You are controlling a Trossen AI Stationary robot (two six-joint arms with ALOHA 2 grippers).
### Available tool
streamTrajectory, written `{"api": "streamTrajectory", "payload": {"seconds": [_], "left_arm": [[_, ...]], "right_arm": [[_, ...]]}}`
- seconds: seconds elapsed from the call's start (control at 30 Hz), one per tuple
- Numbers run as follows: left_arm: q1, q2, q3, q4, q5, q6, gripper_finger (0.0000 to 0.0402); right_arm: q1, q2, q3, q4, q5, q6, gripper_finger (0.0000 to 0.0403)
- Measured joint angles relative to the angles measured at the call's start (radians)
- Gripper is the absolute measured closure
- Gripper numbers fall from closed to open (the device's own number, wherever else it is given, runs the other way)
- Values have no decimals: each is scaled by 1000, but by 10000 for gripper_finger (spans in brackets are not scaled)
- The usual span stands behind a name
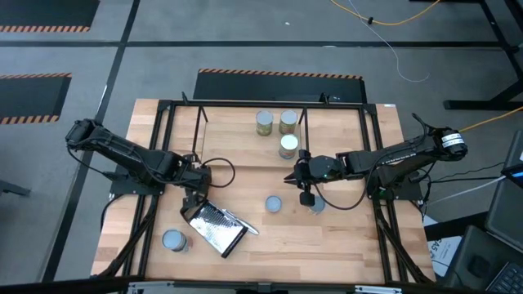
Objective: Pick and place cans onto a shelf
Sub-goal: Put the canned pineapple on the shelf
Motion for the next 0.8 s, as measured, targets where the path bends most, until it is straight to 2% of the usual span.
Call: {"api": "streamTrajectory", "payload": {"seconds": [0.3, 0.5, 0.8], "left_arm": [[0, 3, 15, 23, 13, -1, 400], [0, 3, 103, 24, 13, 3, 401], [40, 2, 277, 115, 6, 167, 401]], "right_arm": [[0, -73, 0, -9, -2, -1, 357], [0, -185, 0, -39, -2, -5, 357], [-3, -323, 0, -94, 0, -61, 357]]}}
